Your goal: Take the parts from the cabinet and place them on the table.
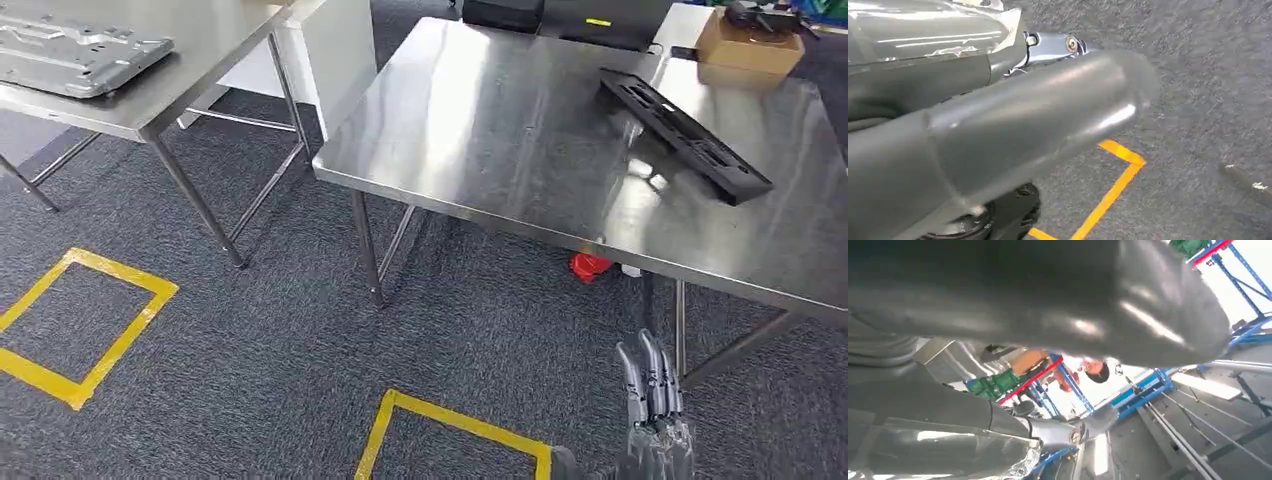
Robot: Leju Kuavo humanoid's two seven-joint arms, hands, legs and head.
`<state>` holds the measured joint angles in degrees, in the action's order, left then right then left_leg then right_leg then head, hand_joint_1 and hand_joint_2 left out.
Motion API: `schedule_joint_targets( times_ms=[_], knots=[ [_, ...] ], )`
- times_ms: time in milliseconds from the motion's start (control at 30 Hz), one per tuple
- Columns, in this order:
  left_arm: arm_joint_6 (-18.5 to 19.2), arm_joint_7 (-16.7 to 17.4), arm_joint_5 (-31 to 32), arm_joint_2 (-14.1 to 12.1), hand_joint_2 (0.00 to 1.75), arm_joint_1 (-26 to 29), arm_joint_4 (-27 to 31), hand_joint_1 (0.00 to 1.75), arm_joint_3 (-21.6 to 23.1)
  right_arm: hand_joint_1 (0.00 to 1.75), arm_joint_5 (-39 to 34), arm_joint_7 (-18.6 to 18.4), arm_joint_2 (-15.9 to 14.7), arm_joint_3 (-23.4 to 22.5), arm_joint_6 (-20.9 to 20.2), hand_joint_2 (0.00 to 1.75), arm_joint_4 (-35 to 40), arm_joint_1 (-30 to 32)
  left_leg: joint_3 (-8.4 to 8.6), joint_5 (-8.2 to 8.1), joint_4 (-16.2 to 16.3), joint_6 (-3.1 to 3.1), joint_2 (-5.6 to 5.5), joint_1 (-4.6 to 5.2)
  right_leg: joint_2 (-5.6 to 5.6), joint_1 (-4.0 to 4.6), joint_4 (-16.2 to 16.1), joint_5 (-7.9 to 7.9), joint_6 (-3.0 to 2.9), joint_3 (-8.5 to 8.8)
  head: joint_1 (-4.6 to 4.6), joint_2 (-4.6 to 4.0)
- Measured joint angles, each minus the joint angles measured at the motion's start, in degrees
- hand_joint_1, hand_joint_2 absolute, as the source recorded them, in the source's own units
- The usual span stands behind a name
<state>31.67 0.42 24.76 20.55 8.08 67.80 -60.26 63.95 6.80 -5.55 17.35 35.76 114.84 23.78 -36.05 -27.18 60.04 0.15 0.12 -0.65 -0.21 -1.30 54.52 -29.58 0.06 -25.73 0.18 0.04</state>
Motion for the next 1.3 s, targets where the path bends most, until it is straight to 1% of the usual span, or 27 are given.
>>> schedule_joint_targets(
  times_ms=[67,100,133,200,267,300,367,400,433,467,533,600,633,667,700,733,767,833,933,967,1033,1100,1133,1167,1233,1267,1300],
  knots=[
    [0.00,0.00,0.00,0.00,0.00,-0.06,0.00,0.00,0.02,0.00,-0.04,-0.02,-0.02,0.00,0.00,0.00,-0.07,0.00,-2.11,-6.97,8.78,-0.42,-0.03,-0.08,-0.22,0.47,0.08,0.95,-0.67,-1.22,-0.11,0.00],
    [0.02,0.00,0.15,0.00,0.00,-0.06,0.00,0.00,0.00,0.00,-0.18,-0.18,-0.02,0.00,0.04,0.00,-0.11,-0.01,-2.61,-8.43,12.08,-0.53,-0.03,-0.08,-0.27,0.64,0.12,1.39,-0.75,-1.75,-0.11,0.00],
    [0.11,0.00,0.46,0.00,0.00,-0.03,-0.04,0.00,0.00,0.00,-0.33,-0.35,-0.02,0.00,0.07,0.00,-0.13,0.02,-2.49,-8.35,14.20,-0.51,-0.04,-0.08,-0.29,0.78,0.29,1.83,-0.71,-2.39,-0.09,0.00],
    [0.20,-0.02,0.77,0.00,0.00,-0.01,-0.11,0.00,0.02,0.00,-0.52,-0.85,-0.07,-0.02,0.31,0.00,-0.15,0.23,0.63,-5.03,11.55,-0.18,-0.03,-0.08,-0.28,0.92,0.90,2.42,-0.44,-3.48,-0.11,0.00],
    [0.33,-0.11,1.09,0.00,0.00,-0.04,-0.09,0.00,0.07,0.00,-0.55,-1.03,-0.15,0.00,0.55,0.00,-0.13,0.76,7.73,-2.31,1.43,0.44,-0.14,-0.06,-0.21,0.94,1.78,2.89,-0.04,-4.56,-0.15,0.00],
    [0.33,-0.18,1.20,0.00,0.00,-0.13,-0.09,0.00,0.07,0.00,-0.50,-1.20,-0.15,-0.02,0.57,0.00,-0.11,1.07,9.88,-3.59,-2.22,0.66,-0.31,0.19,-0.24,1.23,2.01,3.13,0.07,-5.18,-0.13,0.00],
    [0.35,-0.31,1.62,0.00,0.00,0.02,-0.11,0.00,0.02,0.00,-0.09,-1.72,-0.15,0.02,0.63,0.00,-0.09,1.25,9.78,-3.49,-3.42,0.82,-0.39,0.55,-0.35,1.23,2.21,3.92,1.23,-5.64,-0.09,0.00],
    [0.39,-0.33,1.83,0.00,0.00,-0.01,-0.11,0.00,0.02,0.00,-0.04,-2.42,-0.11,0.02,0.63,0.00,-0.09,1.34,9.62,-3.43,-3.47,0.95,-0.35,0.73,-0.35,1.07,2.16,4.38,1.49,-5.99,-0.16,0.00],
    [0.46,-0.33,2.25,0.00,0.00,-0.16,-0.11,0.00,0.00,0.00,-0.45,-3.36,0.00,-0.06,0.63,0.00,-0.11,1.43,9.21,-2.88,-3.83,1.64,-0.26,0.71,-0.31,1.30,2.19,4.78,1.96,-6.19,-0.07,0.00],
    [0.52,-0.31,2.58,0.09,0.00,-0.30,-0.18,0.00,0.02,0.00,-1.78,-4.42,0.15,-0.48,0.63,0.00,-0.24,1.43,8.59,-2.09,-4.39,2.46,0.19,0.11,-0.29,1.37,2.93,4.01,1.95,-6.63,-0.04,0.00],
    [0.66,-0.24,3.41,0.09,0.00,-0.84,-0.28,0.00,0.00,0.00,-5.76,-5.27,1.27,-2.98,0.63,0.00,-1.88,1.37,7.26,-1.17,-4.46,3.45,0.26,0.20,0.03,1.23,8.04,-0.92,1.26,-8.92,0.46,0.00],
    [0.59,0.24,4.46,0.09,0.00,-1.13,-0.59,0.00,0.02,0.00,-14.12,-2.72,3.37,-7.53,-0.02,0.00,-7.54,-0.22,5.80,-0.05,-4.44,3.25,0.44,0.36,0.04,1.09,15.98,-5.44,1.03,-10.89,0.39,0.00],
    [0.22,0.53,5.34,0.09,0.00,-1.37,-0.83,0.00,0.02,0.00,-19.45,0.01,4.97,-12.30,-0.37,0.00,-15.44,-3.00,5.01,0.67,-4.41,3.17,0.71,0.35,0.04,1.09,18.59,-5.74,1.50,-11.08,0.48,0.00],
    [-0.07,0.61,6.01,0.11,0.00,-1.73,-1.20,0.00,0.13,0.00,-22.75,3.38,5.42,-16.81,-0.26,0.00,-25.25,-6.90,4.33,1.23,-4.37,3.13,0.88,0.32,0.04,0.97,18.75,-4.62,2.12,-10.37,0.35,0.00],
    [-0.72,0.79,6.60,0.09,0.00,-2.47,-1.94,0.00,0.39,0.00,-25.41,7.67,5.40,-24.02,-0.09,0.00,-39.02,-11.58,3.37,1.88,-4.14,3.12,1.15,0.32,-0.04,0.81,16.73,-2.28,3.10,-8.47,0.48,0.00],
    [-1.20,0.85,6.84,0.09,0.00,-3.19,-2.45,0.00,0.72,0.00,-26.96,8.88,5.53,-29.75,0.00,0.00,-48.92,-13.92,2.85,2.40,-3.72,3.06,0.76,0.39,0.02,0.55,13.17,-0.23,3.72,-5.66,0.50,0.00],
    [-1.77,0.96,6.95,0.07,0.00,-3.75,-2.82,0.00,1.34,0.00,-26.73,7.86,5.75,-35.12,-0.02,0.00,-57.78,-16.16,2.00,2.81,-3.33,2.91,0.20,0.38,-0.01,0.61,8.01,0.75,3.72,-1.86,0.80,0.00],
    [-2.60,1.07,6.88,0.04,0.00,-3.94,-3.45,0.00,2.21,0.00,-25.63,3.68,5.95,-42.02,-1.14,0.00,-71.45,-19.25,1.32,3.94,-2.95,2.10,-0.11,0.57,-0.02,1.48,-1.44,-1.92,2.15,3.37,1.57,0.00],
    [-3.50,1.29,5.57,-0.39,0.00,-4.15,-4.09,0.00,3.24,0.00,-23.60,-7.23,7.39,-44.90,-6.48,0.00,-84.56,-21.62,1.15,5.20,-3.36,1.07,0.25,0.39,0.30,1.76,-0.58,-1.23,1.15,1.64,1.24,0.00],
    [-3.56,1.57,5.07,-0.74,0.00,-4.16,-4.22,0.00,3.48,0.00,-22.65,-10.89,8.28,-45.42,-8.47,0.00,-88.00,-21.98,0.89,5.18,-3.21,0.65,0.15,0.29,0.20,0.91,-0.74,-0.65,0.29,1.33,1.31,0.00],
    [-3.54,1.95,4.59,-0.96,0.00,-3.94,-4.37,0.00,3.96,0.00,-21.44,-14.17,9.25,-45.68,-10.45,0.00,-91.63,-22.53,-0.35,-0.80,0.73,-0.04,-0.03,0.09,0.03,0.73,-0.65,0.32,-0.75,0.32,0.98,0.00],
    [-3.54,2.19,4.42,-1.27,0.00,-3.92,-4.57,0.00,4.59,0.00,-21.05,-15.67,9.62,-45.92,-11.61,0.00,-95.72,-23.61,-2.23,-7.12,9.10,-0.47,-0.02,0.02,-0.05,0.99,-0.49,1.39,-1.24,-1.06,0.76,0.00],
    [-3.54,2.18,4.33,-1.44,0.00,-3.94,-4.65,0.00,4.70,0.00,-20.92,-16.00,9.66,-46.14,-11.69,0.00,-97.04,-23.89,-2.66,-8.06,12.22,-0.58,-0.03,0.02,-0.07,1.13,-0.25,1.85,-1.28,-1.82,0.74,0.00],
    [-3.54,2.16,4.28,-1.53,0.00,-3.94,-4.72,0.00,4.81,0.00,-20.81,-16.15,9.73,-46.21,-11.69,0.00,-97.84,-24.02,-2.25,-7.29,13.48,-0.53,-0.02,0.01,-0.10,1.24,0.09,2.21,-1.20,-2.66,0.74,0.00],
    [-3.54,2.19,4.15,-1.60,0.00,-3.88,-4.81,0.00,5.20,0.00,-20.59,-16.61,9.79,-46.23,-12.33,0.00,-99.17,-24.33,0.84,-3.97,10.51,-0.20,-0.02,0.02,-0.11,1.34,0.92,2.71,-1.09,-3.98,0.74,0.00],
    [-3.63,2.23,4.04,-1.64,0.00,-3.89,-4.83,0.00,5.42,0.00,-19.95,-17.22,9.88,-46.23,-13.31,0.00,-100.15,-24.64,4.97,-1.85,5.03,0.20,-0.07,0.07,-0.02,1.42,1.64,3.14,-0.89,-5.02,0.72,0.00],
    [-3.65,2.25,3.96,-1.85,0.00,-3.98,-4.87,0.00,5.83,0.00,-19.15,-17.68,10.09,-46.23,-14.12,0.00,-100.72,-24.77,8.19,-2.37,0.19,0.73,-0.31,0.16,0.01,1.39,2.09,3.38,-0.82,-5.56,0.68,0.00]
  ],
)
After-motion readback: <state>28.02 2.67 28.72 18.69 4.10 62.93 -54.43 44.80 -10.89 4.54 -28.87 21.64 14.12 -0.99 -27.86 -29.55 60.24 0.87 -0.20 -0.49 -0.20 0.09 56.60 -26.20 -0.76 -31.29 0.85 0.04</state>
